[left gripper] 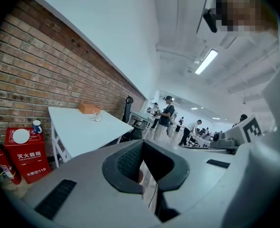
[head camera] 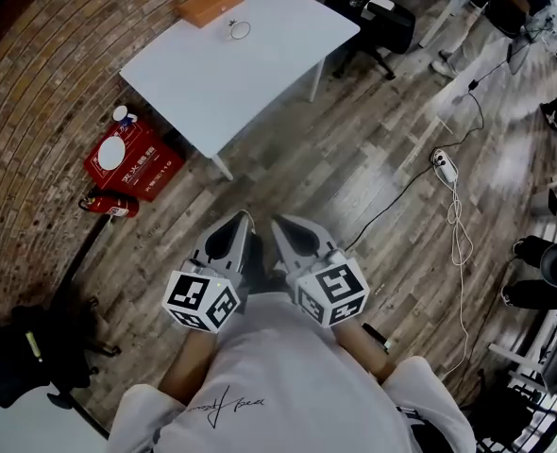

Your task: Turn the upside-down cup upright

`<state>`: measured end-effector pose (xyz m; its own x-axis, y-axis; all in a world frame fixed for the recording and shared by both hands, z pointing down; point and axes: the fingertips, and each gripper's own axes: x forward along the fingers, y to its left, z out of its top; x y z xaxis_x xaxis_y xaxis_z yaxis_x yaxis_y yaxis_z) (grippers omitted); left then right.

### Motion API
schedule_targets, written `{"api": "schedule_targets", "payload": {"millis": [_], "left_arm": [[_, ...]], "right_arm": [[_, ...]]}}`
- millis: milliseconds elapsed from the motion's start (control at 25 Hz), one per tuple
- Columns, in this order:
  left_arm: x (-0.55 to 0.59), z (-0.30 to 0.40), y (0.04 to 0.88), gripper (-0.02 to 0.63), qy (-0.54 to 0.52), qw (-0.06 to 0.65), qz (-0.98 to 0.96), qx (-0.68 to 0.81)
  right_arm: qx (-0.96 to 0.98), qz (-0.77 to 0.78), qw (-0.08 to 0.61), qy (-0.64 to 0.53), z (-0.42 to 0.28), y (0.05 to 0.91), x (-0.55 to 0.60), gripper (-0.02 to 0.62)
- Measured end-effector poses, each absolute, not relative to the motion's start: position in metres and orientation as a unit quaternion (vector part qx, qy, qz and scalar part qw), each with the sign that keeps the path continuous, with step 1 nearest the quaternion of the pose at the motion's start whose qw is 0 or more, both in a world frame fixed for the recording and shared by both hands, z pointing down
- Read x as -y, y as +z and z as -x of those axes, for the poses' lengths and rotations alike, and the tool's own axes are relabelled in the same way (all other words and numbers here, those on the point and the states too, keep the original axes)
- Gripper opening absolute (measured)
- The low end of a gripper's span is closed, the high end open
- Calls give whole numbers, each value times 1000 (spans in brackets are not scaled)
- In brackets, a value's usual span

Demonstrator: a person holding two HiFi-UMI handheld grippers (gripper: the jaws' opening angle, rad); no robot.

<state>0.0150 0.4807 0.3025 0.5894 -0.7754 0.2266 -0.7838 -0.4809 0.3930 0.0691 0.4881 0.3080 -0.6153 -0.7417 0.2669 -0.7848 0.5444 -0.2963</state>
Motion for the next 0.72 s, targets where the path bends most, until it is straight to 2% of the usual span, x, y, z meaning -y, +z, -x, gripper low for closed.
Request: {"api": "schedule_targets", "payload": {"millis": [720], "left_arm": [[-384,24,305,9,4,253,-853,457]], "right_arm": [[876,-426,81,212,-35,317,-400,21]]}}
